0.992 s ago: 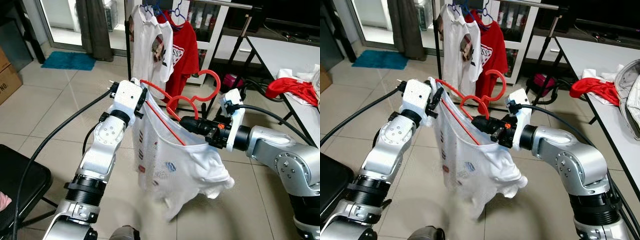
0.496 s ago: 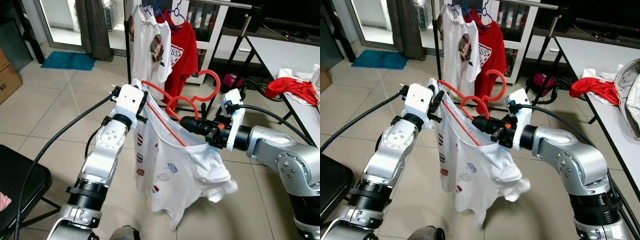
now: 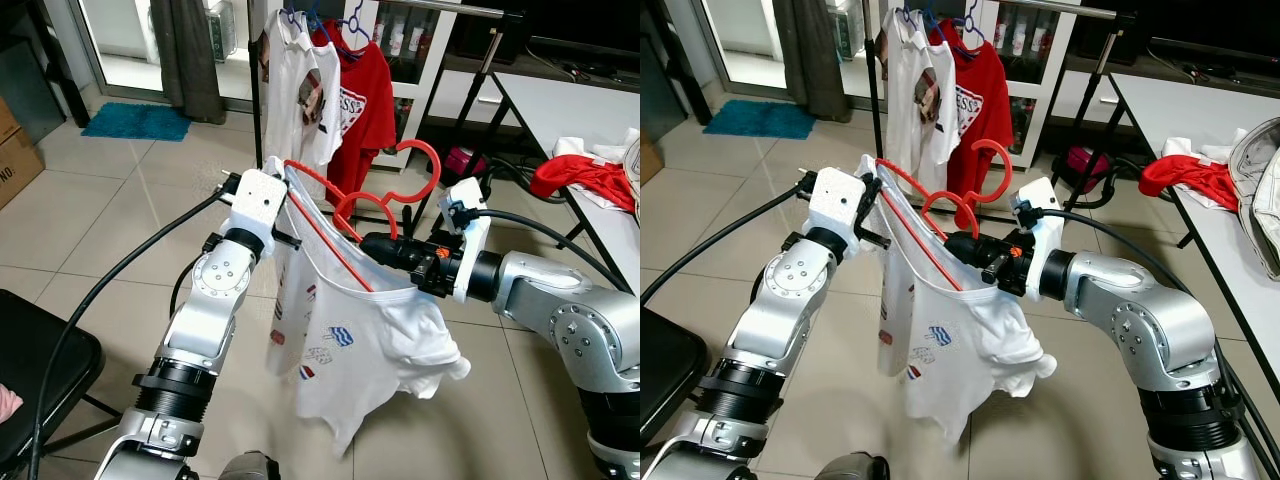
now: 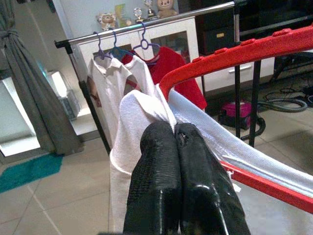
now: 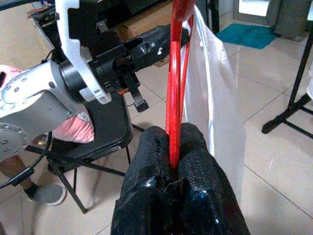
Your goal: Hang hanger
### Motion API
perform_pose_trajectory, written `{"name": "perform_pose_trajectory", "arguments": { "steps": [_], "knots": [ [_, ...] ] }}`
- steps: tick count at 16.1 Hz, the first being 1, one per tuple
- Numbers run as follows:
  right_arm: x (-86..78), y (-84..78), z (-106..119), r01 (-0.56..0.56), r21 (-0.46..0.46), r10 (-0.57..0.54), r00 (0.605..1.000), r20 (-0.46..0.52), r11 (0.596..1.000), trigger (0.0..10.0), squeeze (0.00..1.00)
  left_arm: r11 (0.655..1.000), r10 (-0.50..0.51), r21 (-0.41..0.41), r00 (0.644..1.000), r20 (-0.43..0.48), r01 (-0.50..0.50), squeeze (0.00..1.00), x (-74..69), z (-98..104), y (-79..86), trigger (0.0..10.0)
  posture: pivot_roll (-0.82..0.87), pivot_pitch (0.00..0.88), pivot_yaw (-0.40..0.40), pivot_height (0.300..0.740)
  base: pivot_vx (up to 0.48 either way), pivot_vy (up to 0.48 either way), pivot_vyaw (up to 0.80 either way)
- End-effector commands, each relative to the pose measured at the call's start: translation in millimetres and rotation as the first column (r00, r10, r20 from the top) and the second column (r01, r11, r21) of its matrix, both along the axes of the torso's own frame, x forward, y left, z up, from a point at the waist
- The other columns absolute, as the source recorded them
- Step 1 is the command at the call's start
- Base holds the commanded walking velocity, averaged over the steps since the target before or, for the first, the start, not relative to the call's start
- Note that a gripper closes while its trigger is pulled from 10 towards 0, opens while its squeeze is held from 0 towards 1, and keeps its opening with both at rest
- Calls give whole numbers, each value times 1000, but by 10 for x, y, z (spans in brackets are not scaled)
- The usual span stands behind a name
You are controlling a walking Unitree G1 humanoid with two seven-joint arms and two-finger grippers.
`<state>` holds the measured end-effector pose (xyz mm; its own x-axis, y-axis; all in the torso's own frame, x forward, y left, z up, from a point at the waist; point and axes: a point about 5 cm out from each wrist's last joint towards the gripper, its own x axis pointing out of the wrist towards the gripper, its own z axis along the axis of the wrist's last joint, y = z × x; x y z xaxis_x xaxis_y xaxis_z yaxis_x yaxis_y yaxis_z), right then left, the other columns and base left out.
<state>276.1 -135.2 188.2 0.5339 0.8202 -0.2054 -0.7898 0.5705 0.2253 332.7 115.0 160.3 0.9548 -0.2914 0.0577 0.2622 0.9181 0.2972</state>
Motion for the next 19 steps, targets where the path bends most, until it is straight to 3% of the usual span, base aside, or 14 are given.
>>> {"name": "perform_pose_trajectory", "arguments": {
  "steps": [1,6,13,19],
  "knots": [
    [1,7,84,-7,-11,7,999,48,1000,10000,0,1000,-14,-8,1000,5,14,0,14,25,-17,0,-46,0,-57,740,0,0,0],
    [-10,3,51,-9,-47,11,999,48,999,10000,0,1000,-19,-9,999,29,19,0,36,80,20,0,-46,0,-57,740,0,0,0],
    [-53,-24,-125,-39,-193,43,999,18,980,10000,0,1000,5,-12,998,66,-4,0,60,149,75,0,-48,0,-65,740,0,0,0],
    [17,19,-89,7,-160,-2,999,34,987,10000,0,995,-93,24,995,32,92,0,28,98,-104,0,-46,0,-64,740,0,0,0]
  ]
}}
